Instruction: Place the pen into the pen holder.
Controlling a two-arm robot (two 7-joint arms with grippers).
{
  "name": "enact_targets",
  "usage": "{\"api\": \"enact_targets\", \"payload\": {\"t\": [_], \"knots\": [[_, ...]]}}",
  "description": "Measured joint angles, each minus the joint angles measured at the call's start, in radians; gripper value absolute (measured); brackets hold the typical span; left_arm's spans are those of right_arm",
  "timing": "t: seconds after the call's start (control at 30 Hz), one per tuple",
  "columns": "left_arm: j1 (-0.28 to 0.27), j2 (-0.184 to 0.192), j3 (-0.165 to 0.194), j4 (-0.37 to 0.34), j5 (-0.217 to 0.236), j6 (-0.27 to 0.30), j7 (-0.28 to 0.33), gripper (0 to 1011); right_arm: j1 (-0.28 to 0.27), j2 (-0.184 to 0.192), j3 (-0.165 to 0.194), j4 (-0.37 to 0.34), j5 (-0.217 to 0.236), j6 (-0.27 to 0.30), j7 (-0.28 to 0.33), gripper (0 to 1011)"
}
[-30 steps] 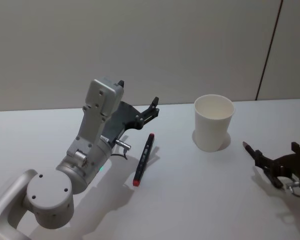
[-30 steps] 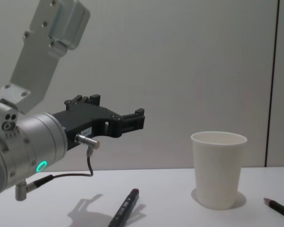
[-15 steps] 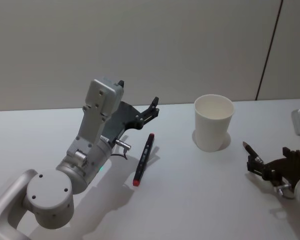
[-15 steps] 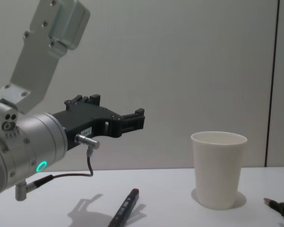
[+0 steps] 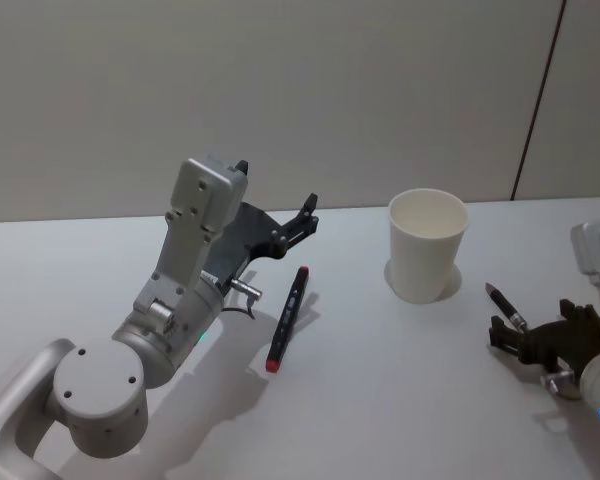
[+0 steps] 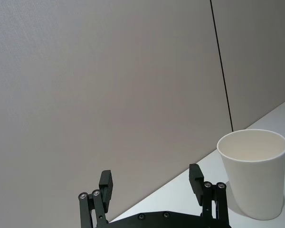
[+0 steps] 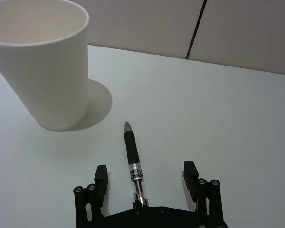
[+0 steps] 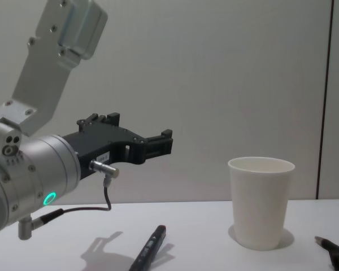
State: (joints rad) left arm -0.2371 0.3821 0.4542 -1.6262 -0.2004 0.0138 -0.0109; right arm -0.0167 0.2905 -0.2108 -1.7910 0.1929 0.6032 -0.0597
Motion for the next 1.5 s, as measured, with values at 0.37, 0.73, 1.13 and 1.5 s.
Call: {"api": "enact_targets", "payload": {"t": [0.37, 0.73, 1.13, 1.5], "knots": [[0.000, 0.000, 0.000, 0.000, 0.000, 0.000, 0.000, 1001, 0.005, -0.015, 0.001, 0.016, -0.010, 0.007, 0.000, 1001], [0.000, 0.000, 0.000, 0.000, 0.000, 0.000, 0.000, 1001, 0.007, -0.025, 0.003, 0.025, -0.013, 0.014, 0.001, 999], [0.000, 0.000, 0.000, 0.000, 0.000, 0.000, 0.000, 1001, 0.008, -0.030, 0.003, 0.027, -0.014, 0.018, 0.003, 815], [0.000, 0.000, 0.000, 0.000, 0.000, 0.000, 0.000, 1001, 0.009, -0.031, 0.004, 0.030, -0.015, 0.019, 0.004, 741]]}}
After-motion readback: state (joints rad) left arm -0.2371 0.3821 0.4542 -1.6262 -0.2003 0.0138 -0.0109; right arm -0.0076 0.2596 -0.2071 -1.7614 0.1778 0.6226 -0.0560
